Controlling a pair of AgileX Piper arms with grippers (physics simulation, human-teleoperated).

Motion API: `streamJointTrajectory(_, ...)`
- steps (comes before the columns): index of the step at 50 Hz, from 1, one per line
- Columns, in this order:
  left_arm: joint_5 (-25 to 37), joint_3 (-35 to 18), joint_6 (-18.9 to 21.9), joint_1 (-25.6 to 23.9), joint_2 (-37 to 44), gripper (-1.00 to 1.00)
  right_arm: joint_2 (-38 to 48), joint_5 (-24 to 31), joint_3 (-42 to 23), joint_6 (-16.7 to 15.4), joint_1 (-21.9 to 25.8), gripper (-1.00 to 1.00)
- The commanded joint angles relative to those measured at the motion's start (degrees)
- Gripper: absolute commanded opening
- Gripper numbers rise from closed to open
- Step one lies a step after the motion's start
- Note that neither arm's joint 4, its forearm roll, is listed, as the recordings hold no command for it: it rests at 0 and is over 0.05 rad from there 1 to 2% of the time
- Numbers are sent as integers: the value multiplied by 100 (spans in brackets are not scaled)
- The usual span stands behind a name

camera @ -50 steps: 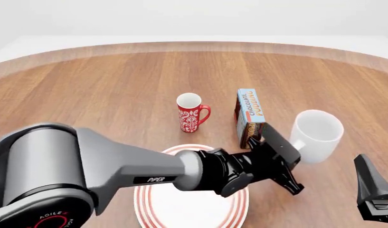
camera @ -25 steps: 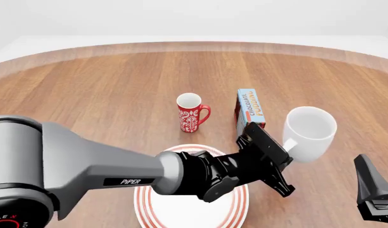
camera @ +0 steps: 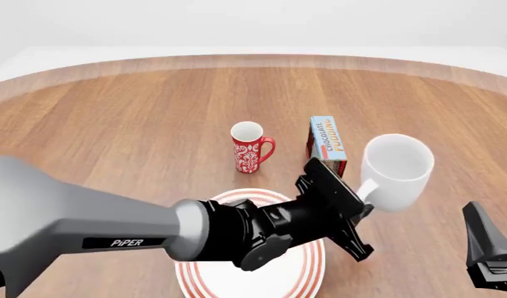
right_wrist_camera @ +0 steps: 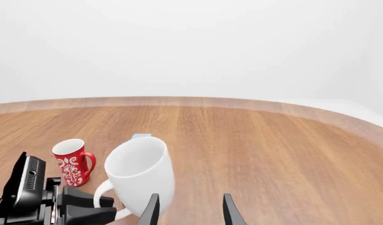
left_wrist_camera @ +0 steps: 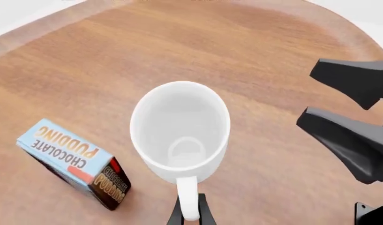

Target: Pick up the white mug and put it on the plate, and put the chocolate pudding to the right of the plate.

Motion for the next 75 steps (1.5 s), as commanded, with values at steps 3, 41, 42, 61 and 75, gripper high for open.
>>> streamJointTrajectory(3, -122, 360, 44, 23, -341, -100, 0, 1, 0, -3, 4, 100)
streamJointTrajectory(41, -13, 1376, 215, 68, -1558, -100, -1, -1, 0, 0, 1, 100)
streamJointTrajectory(42, -15, 1398, 212, 72, -1586, -100, 0, -1, 0, 0, -1, 100)
streamJointTrajectory(61, -156, 1957, 126, 261, -2140, -100, -1, -2, 0, -3, 2, 100)
streamJointTrajectory(75, -216, 2225, 123, 403, -2403, -100, -14, 15, -21, -12, -17, 100)
